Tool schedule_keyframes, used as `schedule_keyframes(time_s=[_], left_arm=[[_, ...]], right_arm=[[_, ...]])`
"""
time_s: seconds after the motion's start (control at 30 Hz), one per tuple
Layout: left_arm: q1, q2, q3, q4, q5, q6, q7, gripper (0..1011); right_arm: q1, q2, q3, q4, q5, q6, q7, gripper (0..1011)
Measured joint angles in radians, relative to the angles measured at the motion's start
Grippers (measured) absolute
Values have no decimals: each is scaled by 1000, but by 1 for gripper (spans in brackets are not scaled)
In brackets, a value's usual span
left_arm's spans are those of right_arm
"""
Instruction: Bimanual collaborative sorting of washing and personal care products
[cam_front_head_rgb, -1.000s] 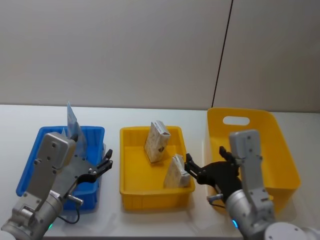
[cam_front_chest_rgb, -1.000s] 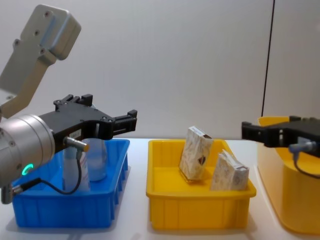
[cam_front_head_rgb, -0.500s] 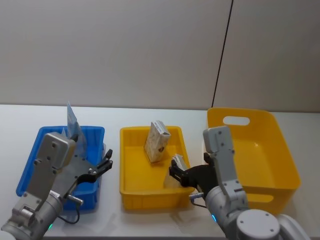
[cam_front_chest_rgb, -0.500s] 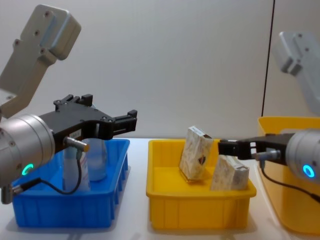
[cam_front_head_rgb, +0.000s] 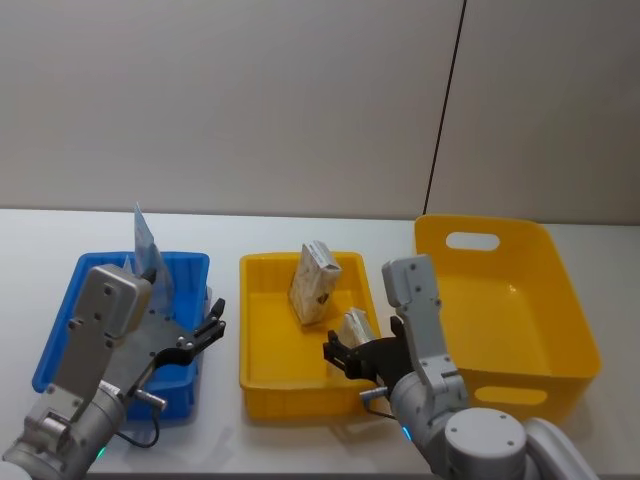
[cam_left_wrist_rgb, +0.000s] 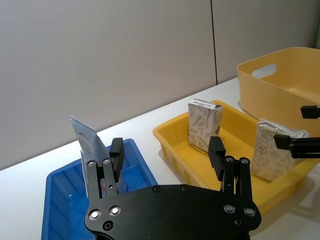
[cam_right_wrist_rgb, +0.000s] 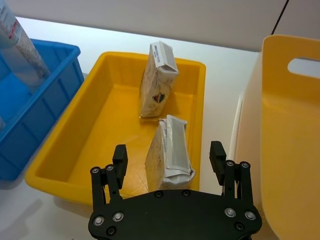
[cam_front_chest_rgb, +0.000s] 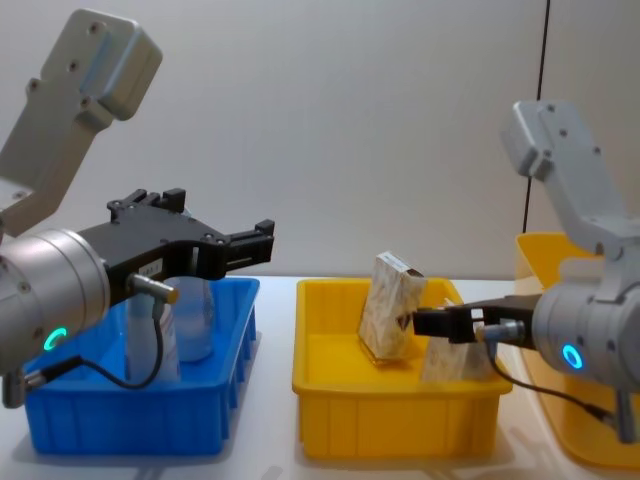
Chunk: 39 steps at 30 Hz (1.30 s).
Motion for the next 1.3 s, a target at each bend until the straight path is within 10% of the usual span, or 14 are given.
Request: schedule_keyframes(time_s=[0.83, 1.3], left_arm=[[0, 0, 0, 0, 0, 0, 0, 1001], [0, 0, 0, 0, 0, 0, 0, 1001]], right_arm=[[65, -33, 19, 132, 11, 0, 55, 1004], [110, -44, 34, 201, 16, -5, 90, 646]])
